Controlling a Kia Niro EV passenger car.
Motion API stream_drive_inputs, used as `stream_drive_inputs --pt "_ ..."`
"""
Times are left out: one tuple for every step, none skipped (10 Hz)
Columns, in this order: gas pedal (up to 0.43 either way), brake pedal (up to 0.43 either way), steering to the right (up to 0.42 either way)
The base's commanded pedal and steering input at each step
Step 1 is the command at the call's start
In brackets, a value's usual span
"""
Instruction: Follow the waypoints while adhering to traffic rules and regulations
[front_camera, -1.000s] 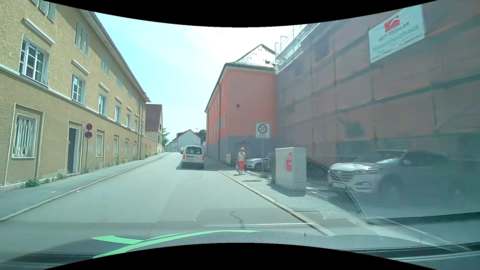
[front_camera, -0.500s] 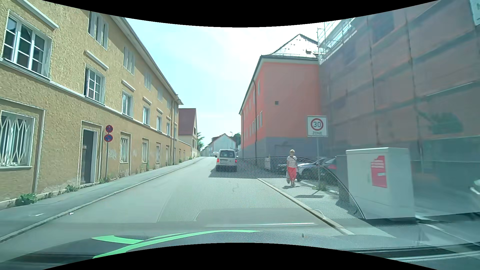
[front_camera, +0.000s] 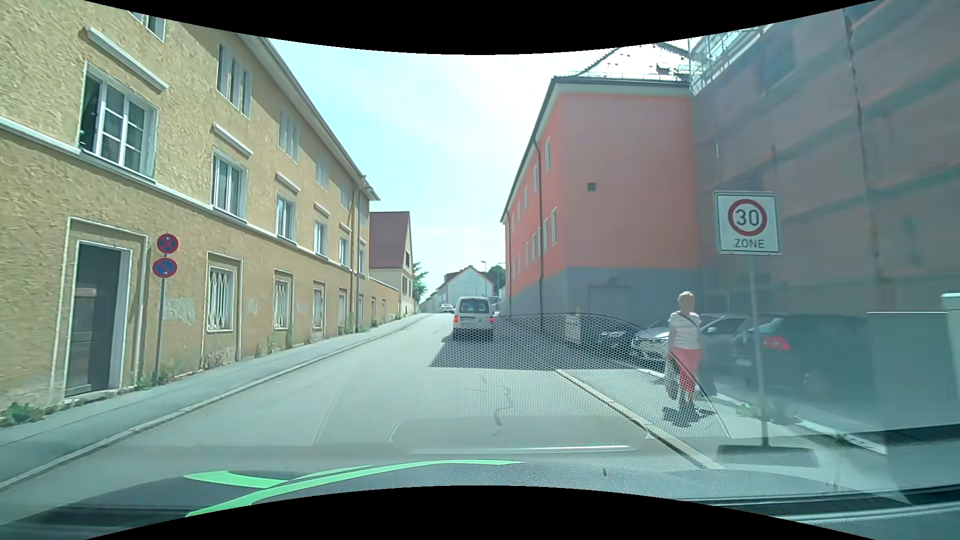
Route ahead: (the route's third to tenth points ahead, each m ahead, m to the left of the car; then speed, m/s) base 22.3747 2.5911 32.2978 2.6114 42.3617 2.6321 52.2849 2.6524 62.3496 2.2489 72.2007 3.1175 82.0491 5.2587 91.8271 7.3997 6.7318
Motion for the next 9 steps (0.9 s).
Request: stream_drive_inputs --pt "0.240 0.000 -0.010" --pt "0.240 0.000 -0.007" --pt "0.240 0.000 -0.004" --pt "0.240 0.000 -0.002" --pt "0.240 0.000 -0.002" --pt "0.177 0.000 -0.002" --pt "0.138 0.000 -0.002" --pt "0.138 0.000 -0.002" --pt "0.138 0.000 -0.002"
